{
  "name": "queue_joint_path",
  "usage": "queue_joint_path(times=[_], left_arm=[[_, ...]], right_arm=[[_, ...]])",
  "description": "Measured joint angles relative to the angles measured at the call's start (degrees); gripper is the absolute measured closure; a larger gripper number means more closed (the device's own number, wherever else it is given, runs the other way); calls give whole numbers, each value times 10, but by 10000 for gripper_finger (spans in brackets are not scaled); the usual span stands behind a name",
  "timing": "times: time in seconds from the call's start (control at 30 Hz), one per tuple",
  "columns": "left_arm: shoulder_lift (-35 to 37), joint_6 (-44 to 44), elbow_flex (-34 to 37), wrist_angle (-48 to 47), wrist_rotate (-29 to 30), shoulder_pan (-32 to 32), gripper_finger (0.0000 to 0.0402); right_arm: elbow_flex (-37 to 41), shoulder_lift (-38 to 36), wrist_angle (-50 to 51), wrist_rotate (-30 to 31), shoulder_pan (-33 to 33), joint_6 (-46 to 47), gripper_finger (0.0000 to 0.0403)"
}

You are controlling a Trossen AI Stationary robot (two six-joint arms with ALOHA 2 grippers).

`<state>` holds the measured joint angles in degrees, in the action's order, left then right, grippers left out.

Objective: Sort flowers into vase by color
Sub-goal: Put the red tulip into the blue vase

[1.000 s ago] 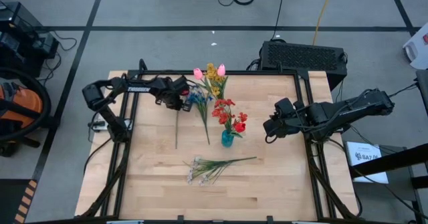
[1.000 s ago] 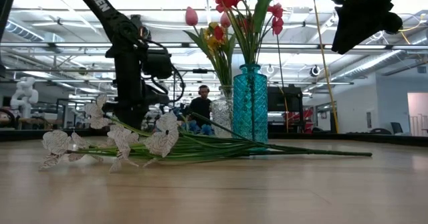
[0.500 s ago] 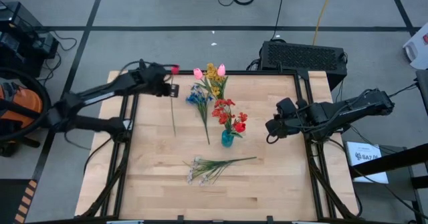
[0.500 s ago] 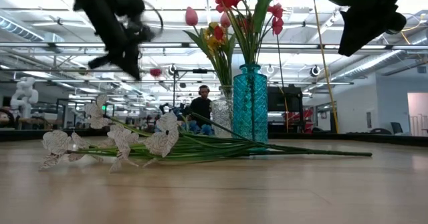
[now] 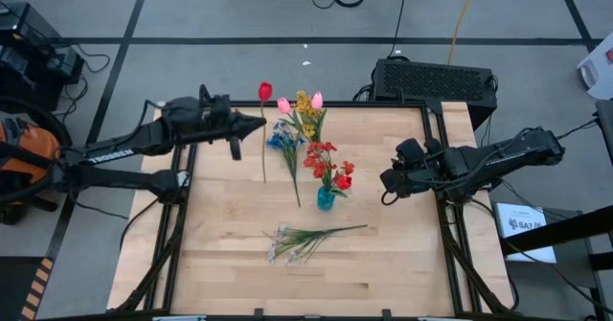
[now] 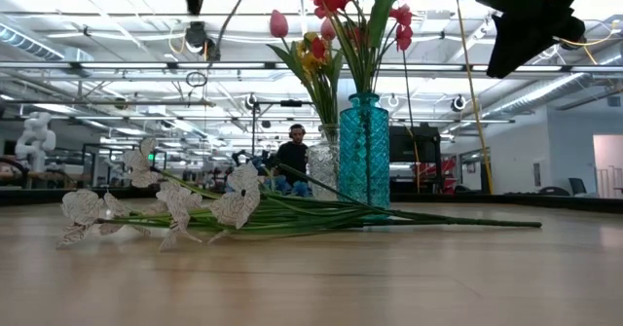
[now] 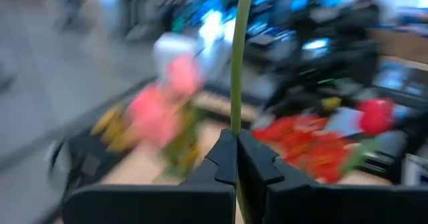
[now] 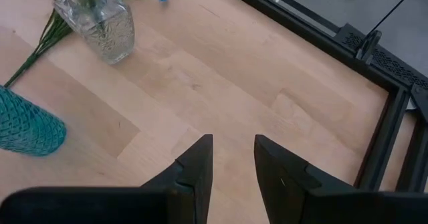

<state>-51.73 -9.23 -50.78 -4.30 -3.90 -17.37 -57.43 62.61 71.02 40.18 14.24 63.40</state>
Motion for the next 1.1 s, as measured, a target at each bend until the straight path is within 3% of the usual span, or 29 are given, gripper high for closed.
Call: queue_joint_path(times=[0.17, 0.33, 0.57, 0.77, 0.97, 1.1], left_arm=[[-13, 94, -1, 77, -17, 56, 401], [-58, 92, 0, 92, -17, 84, 401], [-127, 98, 0, 267, -18, 116, 401], [-180, 119, 0, 315, -17, 154, 401], [-235, 205, 0, 417, -5, 197, 401], [-261, 217, 0, 451, -4, 209, 402]], right_arm=[[0, 0, 0, 0, 0, 0, 300], [0, 0, -1, -7, 0, 0, 300], [0, 0, -4, -18, 0, -11, 300], [0, 0, -6, -51, 0, -28, 300], [0, 0, -5, -62, 0, -63, 300], [0, 0, -5, -62, 0, -86, 300]])
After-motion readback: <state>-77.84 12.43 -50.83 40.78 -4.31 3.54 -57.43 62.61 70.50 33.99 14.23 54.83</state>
